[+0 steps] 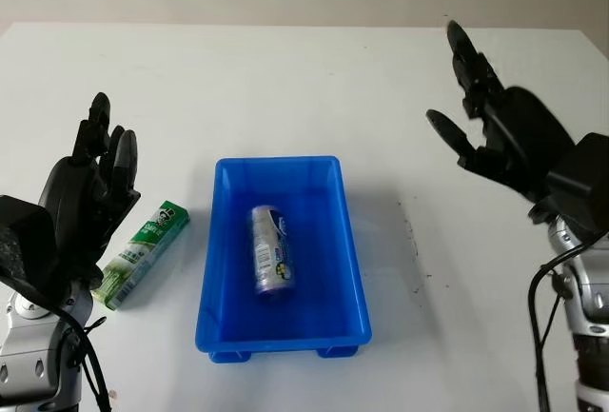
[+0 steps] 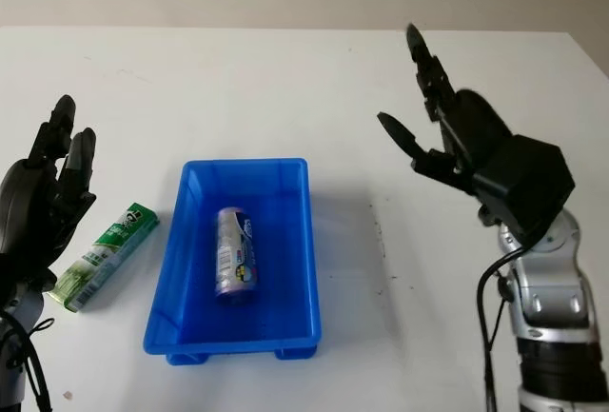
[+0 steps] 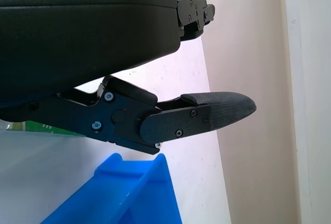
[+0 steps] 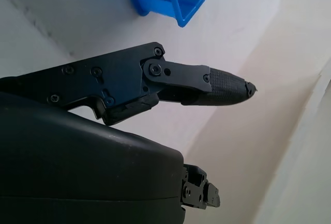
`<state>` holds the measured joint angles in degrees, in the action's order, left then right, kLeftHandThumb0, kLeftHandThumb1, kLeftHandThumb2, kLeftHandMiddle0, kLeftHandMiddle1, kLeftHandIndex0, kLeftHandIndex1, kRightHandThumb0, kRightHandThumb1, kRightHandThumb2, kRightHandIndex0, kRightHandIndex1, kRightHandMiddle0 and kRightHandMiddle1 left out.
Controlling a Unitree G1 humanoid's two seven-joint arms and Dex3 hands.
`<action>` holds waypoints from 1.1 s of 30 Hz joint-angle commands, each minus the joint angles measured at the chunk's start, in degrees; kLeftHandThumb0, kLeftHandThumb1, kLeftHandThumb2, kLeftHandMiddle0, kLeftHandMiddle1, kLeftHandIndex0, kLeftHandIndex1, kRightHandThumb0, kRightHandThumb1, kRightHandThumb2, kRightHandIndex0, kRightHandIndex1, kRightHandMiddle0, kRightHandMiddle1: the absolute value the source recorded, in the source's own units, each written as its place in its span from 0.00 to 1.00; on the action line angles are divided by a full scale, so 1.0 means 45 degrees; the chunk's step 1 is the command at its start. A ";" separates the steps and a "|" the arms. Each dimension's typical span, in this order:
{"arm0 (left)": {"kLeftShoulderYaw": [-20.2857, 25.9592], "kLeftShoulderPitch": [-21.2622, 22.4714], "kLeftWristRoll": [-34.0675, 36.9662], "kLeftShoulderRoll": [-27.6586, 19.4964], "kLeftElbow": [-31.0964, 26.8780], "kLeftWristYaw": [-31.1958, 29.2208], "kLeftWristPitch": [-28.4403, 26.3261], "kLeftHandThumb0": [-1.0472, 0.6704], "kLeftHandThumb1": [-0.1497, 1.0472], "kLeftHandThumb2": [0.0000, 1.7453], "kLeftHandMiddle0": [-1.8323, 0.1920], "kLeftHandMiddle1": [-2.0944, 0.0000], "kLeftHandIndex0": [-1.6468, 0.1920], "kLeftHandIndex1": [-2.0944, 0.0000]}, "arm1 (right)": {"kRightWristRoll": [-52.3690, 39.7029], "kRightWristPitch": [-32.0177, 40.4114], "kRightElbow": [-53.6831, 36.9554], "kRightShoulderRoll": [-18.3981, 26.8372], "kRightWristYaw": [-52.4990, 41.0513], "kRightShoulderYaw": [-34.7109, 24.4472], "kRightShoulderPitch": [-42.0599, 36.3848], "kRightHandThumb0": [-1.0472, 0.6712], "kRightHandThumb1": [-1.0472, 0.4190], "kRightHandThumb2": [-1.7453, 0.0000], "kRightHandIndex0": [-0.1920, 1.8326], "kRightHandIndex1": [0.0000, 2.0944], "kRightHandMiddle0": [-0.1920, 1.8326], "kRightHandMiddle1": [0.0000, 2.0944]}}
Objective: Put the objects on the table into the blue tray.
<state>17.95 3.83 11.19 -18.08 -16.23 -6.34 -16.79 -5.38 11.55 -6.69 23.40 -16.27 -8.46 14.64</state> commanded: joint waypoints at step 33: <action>0.0287 0.1059 -0.2704 -0.5332 -0.2248 -0.2462 -0.4009 0.18 1.00 0.06 0.91 0.97 0.92 0.96 | -0.0439 -0.0513 0.0096 -0.1032 0.0566 -0.0378 -0.0157 0.20 0.00 0.62 0.00 0.00 0.00 0.00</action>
<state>19.11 7.75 -0.59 -40.78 -24.82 -16.89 -33.06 -7.11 8.84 -5.05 18.00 -13.67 -9.61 14.53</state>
